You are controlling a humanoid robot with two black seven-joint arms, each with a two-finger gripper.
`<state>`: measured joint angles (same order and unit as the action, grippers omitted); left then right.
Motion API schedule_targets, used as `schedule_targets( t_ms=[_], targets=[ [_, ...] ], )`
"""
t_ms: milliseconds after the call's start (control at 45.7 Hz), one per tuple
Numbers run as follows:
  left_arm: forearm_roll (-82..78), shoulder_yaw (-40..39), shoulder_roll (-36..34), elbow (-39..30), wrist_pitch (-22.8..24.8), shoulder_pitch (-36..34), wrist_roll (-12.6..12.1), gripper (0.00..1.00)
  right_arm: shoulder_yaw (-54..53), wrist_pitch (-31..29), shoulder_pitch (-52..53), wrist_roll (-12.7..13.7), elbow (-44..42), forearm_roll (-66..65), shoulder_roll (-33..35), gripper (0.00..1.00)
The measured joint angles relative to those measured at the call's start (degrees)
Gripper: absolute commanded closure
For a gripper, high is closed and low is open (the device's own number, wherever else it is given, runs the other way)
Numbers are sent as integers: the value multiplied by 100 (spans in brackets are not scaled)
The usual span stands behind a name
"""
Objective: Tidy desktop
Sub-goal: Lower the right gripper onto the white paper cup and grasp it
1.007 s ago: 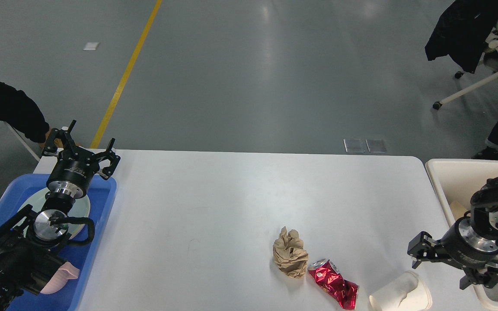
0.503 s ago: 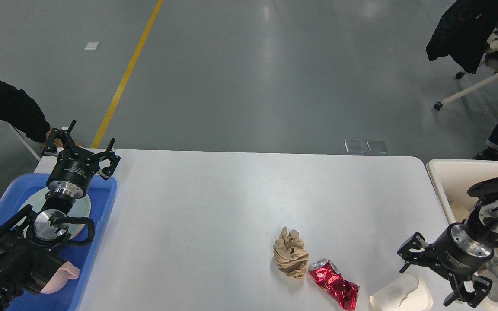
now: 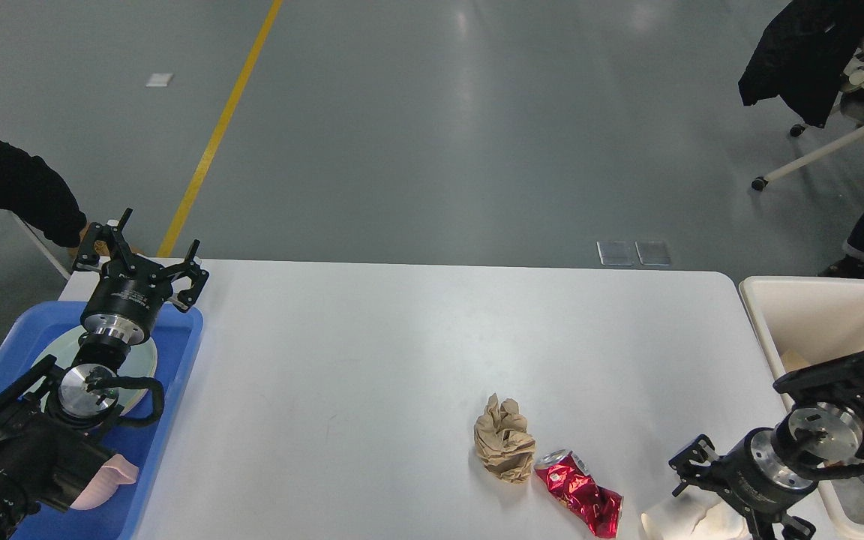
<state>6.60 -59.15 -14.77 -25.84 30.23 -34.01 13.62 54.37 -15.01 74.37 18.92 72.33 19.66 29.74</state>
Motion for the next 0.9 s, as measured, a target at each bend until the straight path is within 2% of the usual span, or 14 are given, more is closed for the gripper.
schedule_targets(
  t_ms=[175,525,569,635,678,744,766,897],
  targets=[
    [0,0,0,0,0,0,0,4,-116,265,-79,-7,-149,-13,-255,0],
    [0,0,0,0,0,0,0,4,-241,306,-535,-21,-744,-367,-431,1],
    [0,0,0,0,0,0,0,4,-281,306,-591,-20,-769,-421,-420,11],
    [0,0,0,0,0,0,0,4,-325,298,-627,-21,-784,-489,-404,50],
    [0,0,0,0,0,0,0,4,-337,272,-636,-20,-786,-513,-395,74],
    [0,0,0,0,0,0,0,4,-352,198,-637,-20,-763,-529,-387,97],
    [0,0,0,0,0,0,0,4,-352,150,-637,-21,-752,-530,-385,100],
    [0,0,0,0,0,0,0,4,-352,-179,-634,-19,-736,-538,-381,100]
  ],
)
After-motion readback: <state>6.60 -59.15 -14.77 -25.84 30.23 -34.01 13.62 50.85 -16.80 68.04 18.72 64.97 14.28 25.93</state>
